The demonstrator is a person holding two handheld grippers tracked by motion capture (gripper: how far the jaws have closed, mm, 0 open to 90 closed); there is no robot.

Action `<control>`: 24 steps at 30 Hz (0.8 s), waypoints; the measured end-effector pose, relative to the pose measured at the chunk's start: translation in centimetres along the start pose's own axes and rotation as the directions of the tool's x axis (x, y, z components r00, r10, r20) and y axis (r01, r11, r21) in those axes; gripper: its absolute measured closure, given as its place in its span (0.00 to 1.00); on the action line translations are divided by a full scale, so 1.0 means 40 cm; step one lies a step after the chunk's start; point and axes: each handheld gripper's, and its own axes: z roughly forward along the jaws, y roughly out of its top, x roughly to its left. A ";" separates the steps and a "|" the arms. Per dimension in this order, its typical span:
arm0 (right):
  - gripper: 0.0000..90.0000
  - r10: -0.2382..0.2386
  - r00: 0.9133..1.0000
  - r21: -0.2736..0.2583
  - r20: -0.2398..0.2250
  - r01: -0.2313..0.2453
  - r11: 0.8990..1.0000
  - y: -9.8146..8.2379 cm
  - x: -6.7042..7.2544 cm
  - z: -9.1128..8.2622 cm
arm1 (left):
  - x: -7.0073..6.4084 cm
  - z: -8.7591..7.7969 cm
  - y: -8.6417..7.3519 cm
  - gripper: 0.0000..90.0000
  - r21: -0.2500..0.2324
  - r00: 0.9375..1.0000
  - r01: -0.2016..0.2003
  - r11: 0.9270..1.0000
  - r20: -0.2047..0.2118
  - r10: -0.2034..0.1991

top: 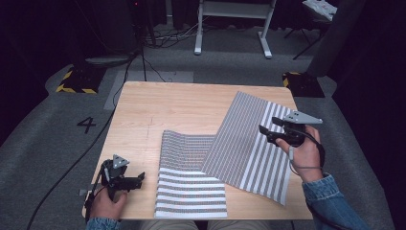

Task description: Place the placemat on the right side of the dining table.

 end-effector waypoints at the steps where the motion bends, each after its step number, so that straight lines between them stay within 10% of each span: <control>1: 0.40 0.000 1.000 0.000 0.000 0.000 1.000 0.000 0.000 0.000 | 0.000 0.000 0.000 0.01 0.000 1.000 0.000 1.000 0.000 0.000; 13: 0.38 -0.039 0.970 0.079 -0.239 0.060 0.995 -0.019 0.216 0.065 | 0.000 0.000 0.000 0.01 0.000 1.000 0.000 1.000 0.000 0.000; 24: 0.36 -0.043 0.935 0.163 -0.352 0.107 0.981 -0.088 0.338 0.147 | 0.000 0.000 0.000 0.01 0.001 1.000 -0.001 1.000 0.000 0.001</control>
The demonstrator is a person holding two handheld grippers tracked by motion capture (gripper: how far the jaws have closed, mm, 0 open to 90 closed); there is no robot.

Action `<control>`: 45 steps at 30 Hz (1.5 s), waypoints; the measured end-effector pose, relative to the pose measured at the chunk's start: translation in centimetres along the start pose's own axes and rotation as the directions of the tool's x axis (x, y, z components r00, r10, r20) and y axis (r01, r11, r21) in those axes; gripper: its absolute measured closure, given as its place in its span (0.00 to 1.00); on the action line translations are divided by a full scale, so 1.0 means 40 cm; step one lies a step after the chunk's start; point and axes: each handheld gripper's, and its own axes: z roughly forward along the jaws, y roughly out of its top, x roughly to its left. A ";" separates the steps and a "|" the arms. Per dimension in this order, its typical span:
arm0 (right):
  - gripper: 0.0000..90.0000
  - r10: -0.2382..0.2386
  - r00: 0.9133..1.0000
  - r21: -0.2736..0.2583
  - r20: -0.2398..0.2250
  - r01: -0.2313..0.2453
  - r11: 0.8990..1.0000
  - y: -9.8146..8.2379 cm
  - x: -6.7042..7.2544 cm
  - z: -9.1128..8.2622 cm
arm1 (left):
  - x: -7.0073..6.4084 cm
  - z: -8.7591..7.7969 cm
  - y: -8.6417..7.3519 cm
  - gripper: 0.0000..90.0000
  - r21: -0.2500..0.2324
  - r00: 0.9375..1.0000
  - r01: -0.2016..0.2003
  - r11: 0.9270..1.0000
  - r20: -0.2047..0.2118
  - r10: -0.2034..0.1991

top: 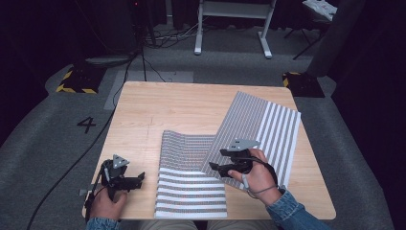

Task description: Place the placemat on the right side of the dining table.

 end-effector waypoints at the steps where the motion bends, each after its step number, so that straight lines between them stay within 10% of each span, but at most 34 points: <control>1: 0.36 0.001 1.000 0.010 -0.007 -0.001 1.000 -0.005 0.004 0.010 | 0.000 0.000 0.000 0.01 0.000 1.000 0.000 1.000 0.000 0.000; 16: 0.36 -0.051 0.998 0.128 0.049 0.044 0.991 -0.080 0.010 0.121 | 0.000 0.000 0.000 0.01 0.000 1.000 0.001 1.000 -0.001 -0.001; 23: 0.49 -0.082 0.995 0.133 0.055 0.074 0.988 -0.080 0.001 0.115 | 0.000 0.000 0.000 0.01 0.000 1.000 0.002 1.000 -0.002 -0.002; 31: 0.93 -0.110 0.991 0.146 0.077 0.098 0.984 -0.059 -0.026 0.083 | 0.000 0.000 0.000 0.01 0.000 1.000 0.002 1.000 -0.002 -0.002; 45: 0.95 -0.188 0.977 0.188 0.096 0.168 0.968 -0.100 -0.024 -0.023 | 0.002 0.002 0.003 0.01 0.000 1.000 0.005 1.000 -0.004 -0.005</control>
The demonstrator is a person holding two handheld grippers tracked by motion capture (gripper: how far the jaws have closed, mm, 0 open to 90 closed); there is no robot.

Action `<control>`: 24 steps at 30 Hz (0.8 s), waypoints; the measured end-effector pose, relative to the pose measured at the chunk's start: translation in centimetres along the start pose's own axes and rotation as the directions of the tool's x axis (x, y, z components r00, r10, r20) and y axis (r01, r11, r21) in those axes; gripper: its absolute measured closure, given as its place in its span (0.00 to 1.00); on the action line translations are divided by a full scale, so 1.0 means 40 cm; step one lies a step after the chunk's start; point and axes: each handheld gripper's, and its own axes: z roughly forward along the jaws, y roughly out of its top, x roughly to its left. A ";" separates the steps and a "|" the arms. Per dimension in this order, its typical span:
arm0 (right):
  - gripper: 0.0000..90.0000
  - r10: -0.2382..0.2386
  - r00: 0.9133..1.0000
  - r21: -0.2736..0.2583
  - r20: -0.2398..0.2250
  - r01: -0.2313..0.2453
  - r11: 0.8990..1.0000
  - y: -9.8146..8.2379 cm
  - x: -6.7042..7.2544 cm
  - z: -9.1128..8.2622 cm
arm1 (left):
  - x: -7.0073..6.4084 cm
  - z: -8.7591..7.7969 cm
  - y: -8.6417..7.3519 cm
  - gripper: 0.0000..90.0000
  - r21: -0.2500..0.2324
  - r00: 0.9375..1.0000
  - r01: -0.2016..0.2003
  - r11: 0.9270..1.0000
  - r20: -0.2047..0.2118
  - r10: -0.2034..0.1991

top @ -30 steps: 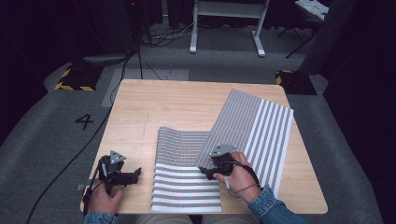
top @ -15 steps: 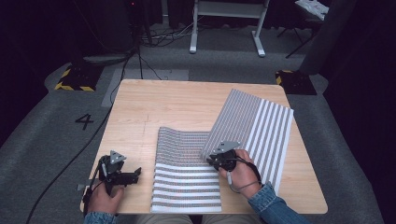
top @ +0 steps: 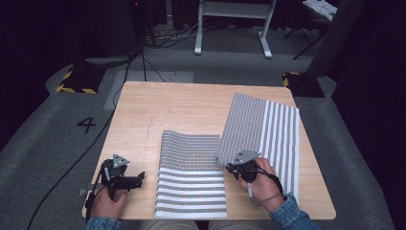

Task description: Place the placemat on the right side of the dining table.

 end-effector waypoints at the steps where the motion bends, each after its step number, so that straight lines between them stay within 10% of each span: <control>1: 0.95 0.000 1.000 0.000 0.000 0.000 1.000 0.000 0.000 0.000 | 0.000 0.000 0.000 0.01 0.000 1.000 0.000 1.000 -0.001 0.000; 24: 0.94 0.144 0.988 0.001 0.060 -0.145 0.989 -0.194 -0.044 -0.153 | -0.001 0.001 0.001 0.01 -0.001 1.000 0.008 1.000 0.000 -0.008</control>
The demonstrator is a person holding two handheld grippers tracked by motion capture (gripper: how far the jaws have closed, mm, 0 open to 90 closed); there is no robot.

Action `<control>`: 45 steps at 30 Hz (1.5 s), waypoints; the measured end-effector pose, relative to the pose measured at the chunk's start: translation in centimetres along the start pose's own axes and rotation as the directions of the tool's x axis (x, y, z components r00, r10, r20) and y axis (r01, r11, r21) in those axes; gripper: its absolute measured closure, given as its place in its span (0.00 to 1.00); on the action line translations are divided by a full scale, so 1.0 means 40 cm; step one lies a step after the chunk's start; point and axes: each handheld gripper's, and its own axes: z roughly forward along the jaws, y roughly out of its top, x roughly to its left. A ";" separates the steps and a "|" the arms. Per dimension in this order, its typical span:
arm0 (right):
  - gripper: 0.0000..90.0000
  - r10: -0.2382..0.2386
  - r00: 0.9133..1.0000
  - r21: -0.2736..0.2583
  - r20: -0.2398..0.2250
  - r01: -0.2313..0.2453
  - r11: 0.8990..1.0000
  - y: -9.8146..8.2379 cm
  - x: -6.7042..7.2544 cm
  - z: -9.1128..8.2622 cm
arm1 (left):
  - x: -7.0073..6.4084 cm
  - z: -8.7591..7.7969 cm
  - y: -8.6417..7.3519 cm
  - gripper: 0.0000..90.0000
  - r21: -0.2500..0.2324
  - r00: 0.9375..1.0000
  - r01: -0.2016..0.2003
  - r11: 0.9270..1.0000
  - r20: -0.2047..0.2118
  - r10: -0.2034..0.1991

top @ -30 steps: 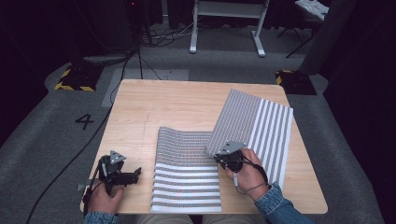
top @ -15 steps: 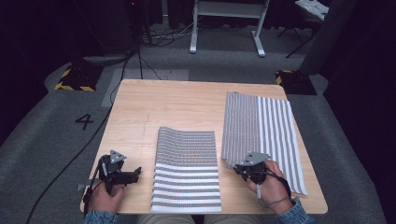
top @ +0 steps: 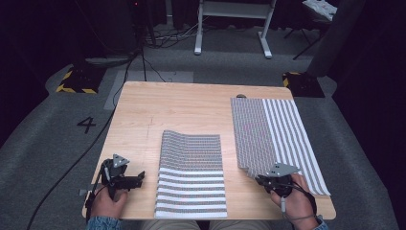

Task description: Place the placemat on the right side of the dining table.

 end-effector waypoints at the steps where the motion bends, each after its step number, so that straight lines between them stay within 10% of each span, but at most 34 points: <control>1: 0.94 0.000 1.000 0.000 0.000 0.000 1.000 0.000 0.000 0.000 | 0.000 0.000 0.000 0.01 0.000 1.000 0.000 1.000 0.000 0.000; 20: 0.93 0.014 1.000 -0.004 0.004 -0.014 1.000 -0.004 0.001 -0.003 | 0.000 0.000 0.000 0.01 0.001 1.000 0.001 1.000 -0.002 -0.001; 27: 0.67 0.078 0.995 -0.045 -0.061 -0.081 0.996 -0.002 0.020 -0.011 | 0.000 0.000 0.000 0.01 0.001 1.000 0.001 1.000 -0.003 -0.001; 32: 0.80 0.111 0.987 -0.099 -0.114 -0.123 0.987 0.003 0.028 -0.035 | 0.000 0.000 0.000 0.01 0.001 1.000 0.001 1.000 -0.003 -0.001; 37: 0.97 0.092 0.990 0.015 -0.110 -0.091 0.996 -0.015 0.020 -0.002 | 0.000 0.000 0.000 0.01 0.001 1.000 0.000 1.000 -0.005 0.000; 45: 1.00 0.054 0.995 0.055 -0.089 -0.049 0.997 -0.030 0.037 0.023 | 0.000 0.000 0.000 0.01 0.002 1.000 0.000 1.000 -0.004 0.000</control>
